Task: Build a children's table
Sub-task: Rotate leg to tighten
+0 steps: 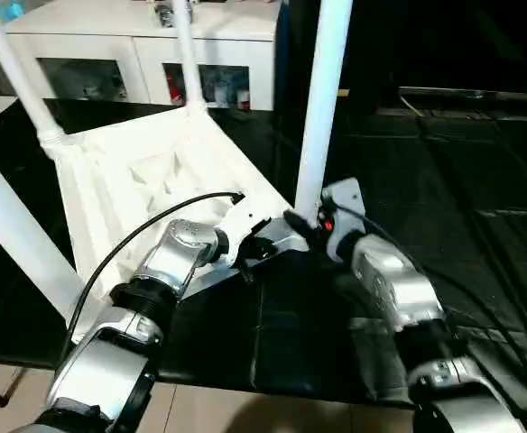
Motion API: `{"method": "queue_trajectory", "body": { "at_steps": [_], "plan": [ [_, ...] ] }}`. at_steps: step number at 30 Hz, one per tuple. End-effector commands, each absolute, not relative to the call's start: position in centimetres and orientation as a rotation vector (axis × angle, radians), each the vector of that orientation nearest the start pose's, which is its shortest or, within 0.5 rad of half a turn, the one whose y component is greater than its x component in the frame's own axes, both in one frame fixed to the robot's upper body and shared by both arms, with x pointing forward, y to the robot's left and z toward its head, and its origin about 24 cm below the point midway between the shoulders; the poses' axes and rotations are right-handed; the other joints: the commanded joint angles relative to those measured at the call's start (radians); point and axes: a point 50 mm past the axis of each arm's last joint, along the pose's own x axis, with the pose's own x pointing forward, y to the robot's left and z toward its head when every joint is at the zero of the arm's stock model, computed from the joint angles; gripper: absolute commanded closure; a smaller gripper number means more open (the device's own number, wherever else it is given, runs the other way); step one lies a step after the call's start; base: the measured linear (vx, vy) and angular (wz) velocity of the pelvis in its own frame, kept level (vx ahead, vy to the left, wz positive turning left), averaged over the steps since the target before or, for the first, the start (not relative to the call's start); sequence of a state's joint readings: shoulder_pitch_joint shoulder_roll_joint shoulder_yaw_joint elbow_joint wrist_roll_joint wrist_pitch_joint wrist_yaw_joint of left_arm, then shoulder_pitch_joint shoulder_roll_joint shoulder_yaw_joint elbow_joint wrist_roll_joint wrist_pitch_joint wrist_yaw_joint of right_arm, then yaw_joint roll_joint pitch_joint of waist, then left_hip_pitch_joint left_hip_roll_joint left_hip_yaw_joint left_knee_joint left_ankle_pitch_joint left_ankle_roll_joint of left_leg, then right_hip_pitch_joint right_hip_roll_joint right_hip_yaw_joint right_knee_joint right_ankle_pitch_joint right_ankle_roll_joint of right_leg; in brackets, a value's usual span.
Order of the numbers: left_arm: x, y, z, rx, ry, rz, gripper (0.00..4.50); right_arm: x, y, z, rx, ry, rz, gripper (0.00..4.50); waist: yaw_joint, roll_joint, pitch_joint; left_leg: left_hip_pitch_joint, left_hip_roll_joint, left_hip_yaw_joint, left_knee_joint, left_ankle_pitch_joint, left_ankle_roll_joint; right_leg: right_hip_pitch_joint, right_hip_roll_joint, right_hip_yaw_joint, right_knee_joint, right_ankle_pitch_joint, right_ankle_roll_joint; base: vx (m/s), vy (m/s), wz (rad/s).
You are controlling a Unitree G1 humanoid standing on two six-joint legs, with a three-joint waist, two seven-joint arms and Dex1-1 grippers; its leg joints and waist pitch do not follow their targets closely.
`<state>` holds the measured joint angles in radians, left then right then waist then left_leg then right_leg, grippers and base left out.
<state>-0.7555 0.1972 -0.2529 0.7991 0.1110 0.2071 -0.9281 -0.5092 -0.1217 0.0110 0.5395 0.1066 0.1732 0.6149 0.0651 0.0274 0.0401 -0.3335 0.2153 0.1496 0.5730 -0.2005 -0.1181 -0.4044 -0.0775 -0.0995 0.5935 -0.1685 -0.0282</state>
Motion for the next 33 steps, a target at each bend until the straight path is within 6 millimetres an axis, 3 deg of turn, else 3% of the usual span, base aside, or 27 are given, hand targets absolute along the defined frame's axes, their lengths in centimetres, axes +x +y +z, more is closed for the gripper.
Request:
{"method": "queue_trajectory", "body": {
  "at_steps": [1,5,10,14,18,19,23,33],
  "plan": [
    [34.6,8.8,6.3,0.42,0.418,-1.158,4.5,32.2,-10.9,4.3,0.025,0.254,0.836,1.38,0.009,-0.006,-0.059,-0.015,0.004,0.015,-0.059,-0.146,0.088,0.07,-0.06,0.05,-0.072,-0.204,-0.197,0.0,0.0,0.0],
    [33.4,9.7,6.1,0.43,0.414,-1.315,4.5,31.2,-12.8,4.8,-0.03,0.237,1.013,1.38,0.022,-0.009,-0.059,-0.017,0.008,0.016,-0.058,-0.13,0.105,0.07,-0.061,0.05,-0.067,-0.181,-0.21,0.0,0.0,0.0],
    [32.5,10.6,5.9,0.468,0.419,-1.449,4.5,30.8,-14.4,5.7,-0.072,0.22,1.154,1.38,0.035,-0.012,-0.057,-0.01,0.012,0.022,-0.059,-0.158,0.089,0.062,-0.06,0.049,-0.072,-0.245,-0.197,0.0,0.0,0.0],
    [32.4,10.8,6.1,0.456,0.418,-1.476,4.5,30.6,-14.8,6.0,-0.078,0.221,1.212,1.38,0.051,-0.011,-0.061,-0.008,0.017,0.026,-0.056,-0.131,0.092,0.059,-0.059,0.052,-0.061,-0.183,-0.214,0.0,0.0,0.0],
    [31.6,11.6,6.0,0.5,0.464,-1.586,4.5,29.8,-15.0,6.4,-0.046,0.259,1.397,1.38,0.057,-0.013,-0.064,-0.013,0.018,0.026,-0.053,-0.105,0.105,0.063,-0.06,0.051,-0.051,-0.137,-0.226,0.0,0.0,0.0],
    [31.4,11.8,5.9,0.508,0.475,-1.603,4.5,29.7,-15.0,6.4,-0.05,0.267,1.418,1.54,0.058,-0.019,-0.064,-0.014,0.017,0.028,-0.052,-0.098,0.111,0.063,-0.06,0.052,-0.051,-0.125,-0.228,0.0,0.0,0.0],
    [31.1,12.1,5.8,0.532,0.499,-1.657,4.5,29.6,-15.0,6.2,-0.052,0.292,1.464,1.83,0.07,-0.022,-0.063,-0.013,0.018,0.028,-0.052,-0.093,0.105,0.061,-0.062,0.052,-0.05,-0.14,-0.223,0.0,0.0,0.0],
    [30.5,12.4,5.8,0.571,0.52,-1.722,4.5,29.5,-14.7,6.0,-0.029,0.309,1.535,2.46,0.076,-0.022,-0.063,-0.014,0.018,0.028,-0.053,-0.103,0.084,0.06,-0.063,0.052,-0.049,-0.156,-0.211,0.0,0.0,0.0]
  ]
}}
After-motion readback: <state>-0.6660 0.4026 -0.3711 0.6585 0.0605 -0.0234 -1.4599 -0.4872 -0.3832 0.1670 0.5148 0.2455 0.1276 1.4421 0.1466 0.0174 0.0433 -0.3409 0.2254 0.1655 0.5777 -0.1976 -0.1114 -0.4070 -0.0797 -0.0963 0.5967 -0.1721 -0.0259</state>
